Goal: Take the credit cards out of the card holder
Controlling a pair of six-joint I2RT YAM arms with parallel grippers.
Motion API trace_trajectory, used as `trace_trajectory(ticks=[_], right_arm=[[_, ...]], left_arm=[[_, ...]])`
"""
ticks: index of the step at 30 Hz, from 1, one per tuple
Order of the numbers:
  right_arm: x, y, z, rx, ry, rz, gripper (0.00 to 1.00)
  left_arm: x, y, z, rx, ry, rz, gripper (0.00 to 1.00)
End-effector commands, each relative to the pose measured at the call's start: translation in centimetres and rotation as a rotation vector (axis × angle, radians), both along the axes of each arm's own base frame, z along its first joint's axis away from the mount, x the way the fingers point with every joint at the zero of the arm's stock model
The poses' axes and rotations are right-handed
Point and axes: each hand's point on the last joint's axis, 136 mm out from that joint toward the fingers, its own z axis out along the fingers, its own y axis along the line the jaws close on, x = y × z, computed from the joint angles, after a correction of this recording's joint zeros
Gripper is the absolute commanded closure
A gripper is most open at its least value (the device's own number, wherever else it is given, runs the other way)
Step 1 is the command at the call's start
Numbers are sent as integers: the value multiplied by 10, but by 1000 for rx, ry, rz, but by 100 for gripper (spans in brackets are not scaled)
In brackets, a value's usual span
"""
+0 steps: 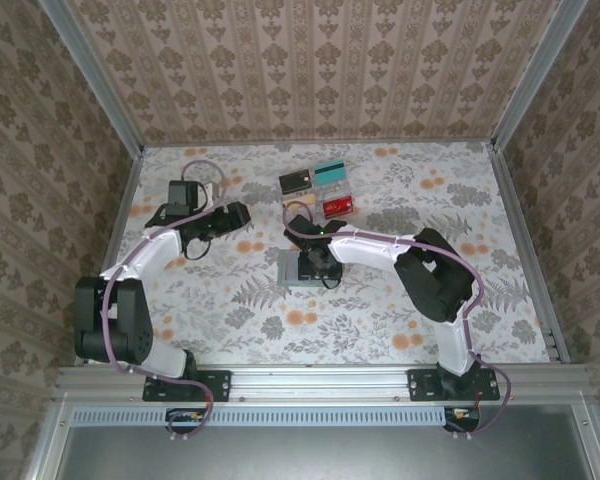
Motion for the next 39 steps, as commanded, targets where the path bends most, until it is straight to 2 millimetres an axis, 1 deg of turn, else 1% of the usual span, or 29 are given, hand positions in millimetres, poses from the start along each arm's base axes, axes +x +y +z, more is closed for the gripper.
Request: trace_trajectory(ticks=[1, 5, 8, 9, 11, 15, 18, 22, 24, 27, 31, 32, 33, 35, 39], right_arm=[[-16, -23, -29, -80, 73, -29, 43], [-18, -21, -32, -74, 82, -33, 45], [-18, -20, -34, -70, 87, -29, 45], [-18, -19, -34, -63, 88, -23, 45], [-18, -18, -34, -53, 87, -21, 45], [-18, -17, -35, -43, 89, -22, 45], [-17, -17, -35, -37, 89, -24, 45], [-16, -14, -34, -6, 85, -25, 45], [-16, -15, -35, -2, 88, -31, 45], [-16, -17, -35, -1, 88, -34, 45], [-16, -16, -37, 6, 90, -37, 45], [-16, -14, -38, 13, 89, -33, 45], [-16, -13, -39, 22, 90, -33, 45], [-16, -13, -40, 33, 94, -35, 45], [-18, -15, -42, 34, 105, -40, 45]], left_arm=[[-12, -28, -3, -93, 81, -73, 25], [-31, -59, -19, -136, 180, -163, 44], [-46, -76, -29, -152, 240, -209, 53], [-51, -83, -28, -172, 256, -236, 54], [-56, -89, -28, -173, 272, -257, 54], [-64, -97, -32, -164, 315, -266, 54], [-72, -103, -43, -158, 379, -265, 64], [-81, -112, -53, -152, 432, -282, 66], [-83, -116, -55, -153, 443, -295, 66], [-86, -117, -59, -128, 456, -300, 66], [-94, -115, -71, -73, 505, -307, 66], [-92, -112, -77, -51, 504, -292, 66], [-99, -120, -79, -45, 515, -316, 66], [-102, -122, -83, -34, 526, -326, 66], [-103, -117, -91, 15, 539, -312, 66]])
